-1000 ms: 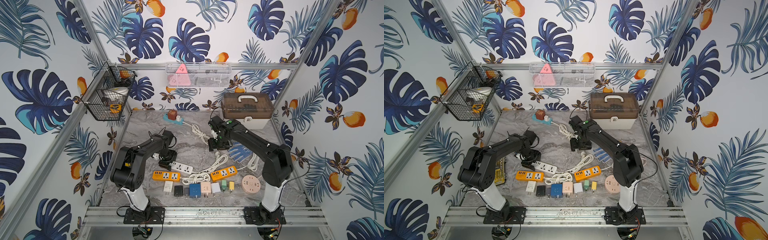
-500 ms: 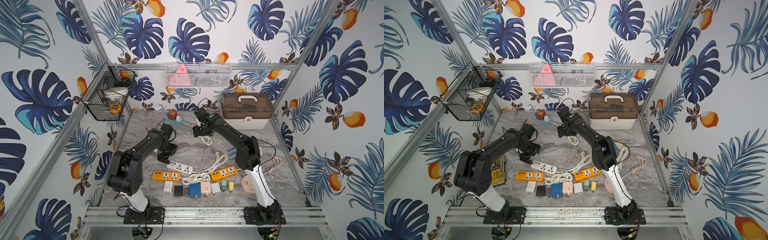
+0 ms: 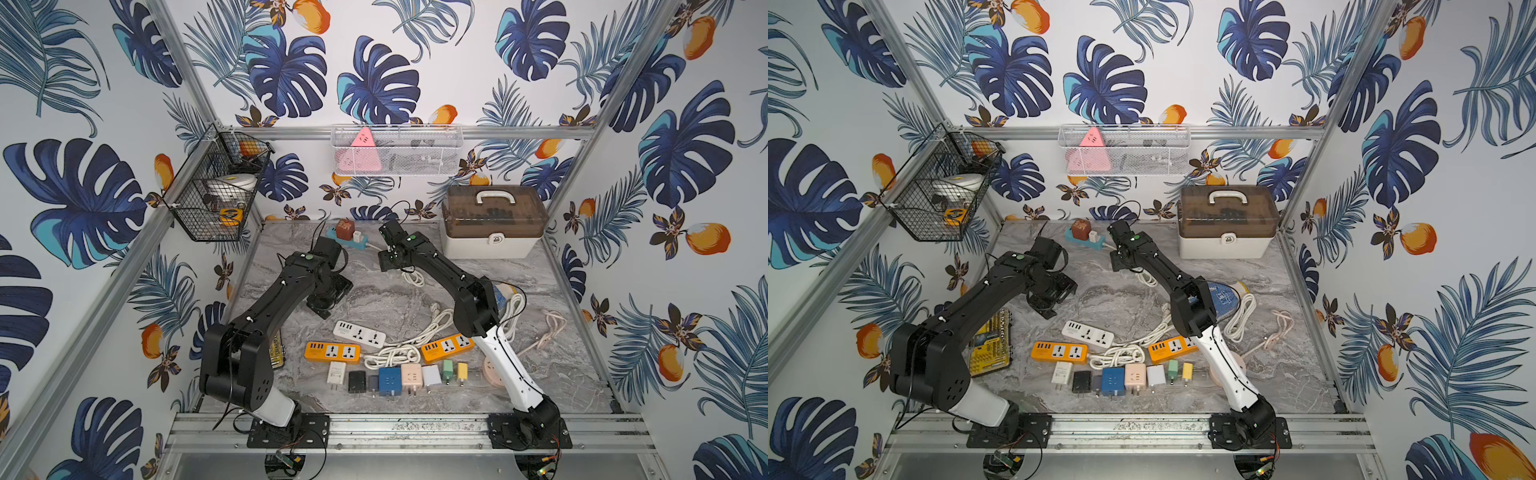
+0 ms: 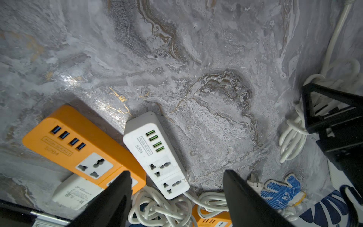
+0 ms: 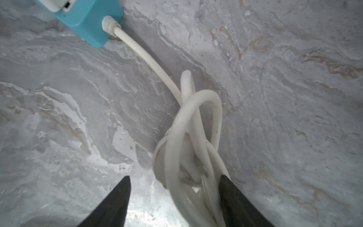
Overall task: Pull the plug off the socket
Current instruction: Move the socket to the center of the board.
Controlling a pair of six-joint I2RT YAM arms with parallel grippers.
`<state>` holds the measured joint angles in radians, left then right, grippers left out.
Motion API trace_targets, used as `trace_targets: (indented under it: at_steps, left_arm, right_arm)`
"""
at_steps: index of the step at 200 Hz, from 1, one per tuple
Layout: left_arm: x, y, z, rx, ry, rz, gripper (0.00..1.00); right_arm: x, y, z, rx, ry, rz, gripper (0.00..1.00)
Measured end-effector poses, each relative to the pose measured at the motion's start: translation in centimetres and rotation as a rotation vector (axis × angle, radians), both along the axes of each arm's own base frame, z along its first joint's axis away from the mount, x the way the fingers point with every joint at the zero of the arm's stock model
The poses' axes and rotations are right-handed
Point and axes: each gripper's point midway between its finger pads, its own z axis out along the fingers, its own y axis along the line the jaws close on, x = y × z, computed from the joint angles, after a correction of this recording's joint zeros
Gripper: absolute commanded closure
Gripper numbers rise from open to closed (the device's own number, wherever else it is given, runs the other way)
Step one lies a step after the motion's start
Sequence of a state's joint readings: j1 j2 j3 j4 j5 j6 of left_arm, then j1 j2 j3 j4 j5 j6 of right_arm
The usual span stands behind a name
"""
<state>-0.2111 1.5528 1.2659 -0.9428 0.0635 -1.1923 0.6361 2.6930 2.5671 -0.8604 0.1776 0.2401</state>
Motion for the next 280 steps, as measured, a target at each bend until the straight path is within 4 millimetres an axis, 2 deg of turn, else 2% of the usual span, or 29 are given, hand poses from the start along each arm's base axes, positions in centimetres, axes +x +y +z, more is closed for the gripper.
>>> trace_targets:
  at_steps: [25,58,73,96,136,154,172,185,208,238,259,280]
  left_arm:
    - [0.1,0.2,-0.2,0.005,0.003,-0.005,0.21]
    - [0.2,0.6,-0.7,0.011,0.018,0.007,0.21]
    - [0.2,0.8,-0.9,0.012,0.025,0.011,0.21]
    - [0.3,1.0,-1.1,0.012,0.031,0.019,0.21]
    - [0.4,1.8,-1.2,0.012,0.035,0.047,0.22]
    - [0.3,2.1,-1.3,0.013,0.037,0.055,0.22]
    - [0.3,2.1,-1.4,0.012,0.039,0.058,0.22]
    - [0.1,2.1,-1.5,0.012,0.042,0.059,0.22]
    - [-0.1,2.2,-1.7,0.012,0.049,0.064,0.22]
    - [-0.2,2.2,-1.6,0.01,0.049,0.074,0.23]
    - [-0.3,2.3,-1.3,0.014,0.043,0.075,0.23]
    - [-0.5,2.4,-1.3,0.016,0.041,0.075,0.23]
  right_arm:
    - [-0.5,0.1,-0.5,-0.072,-0.021,0.031,0.56]
    - [-2.3,0.6,-0.7,-0.162,-0.038,0.107,0.79]
    - [-3.5,0.8,-0.6,-0.19,-0.034,0.144,0.87]
    - [-6.1,1.3,-0.1,-0.219,-0.022,0.23,0.93]
    - [-12.3,1.1,1.0,-0.241,0.029,0.418,0.94]
    - [-13.9,0.4,2.2,-0.231,0.028,0.469,0.95]
    - [-14.3,-0.8,2.5,-0.237,0.013,0.488,0.94]
    - [-14.5,-1.8,2.2,-0.248,0.021,0.493,0.89]
    - [-14.0,-3.2,1.6,-0.273,0.026,0.495,0.87]
    - [-12.8,-3.1,0.0,-0.332,0.016,0.524,0.87]
    - [-12.2,-3.0,-0.1,-0.375,-0.014,0.558,0.84]
    - [-11.5,-3.3,0.0,-0.423,-0.038,0.565,0.86]
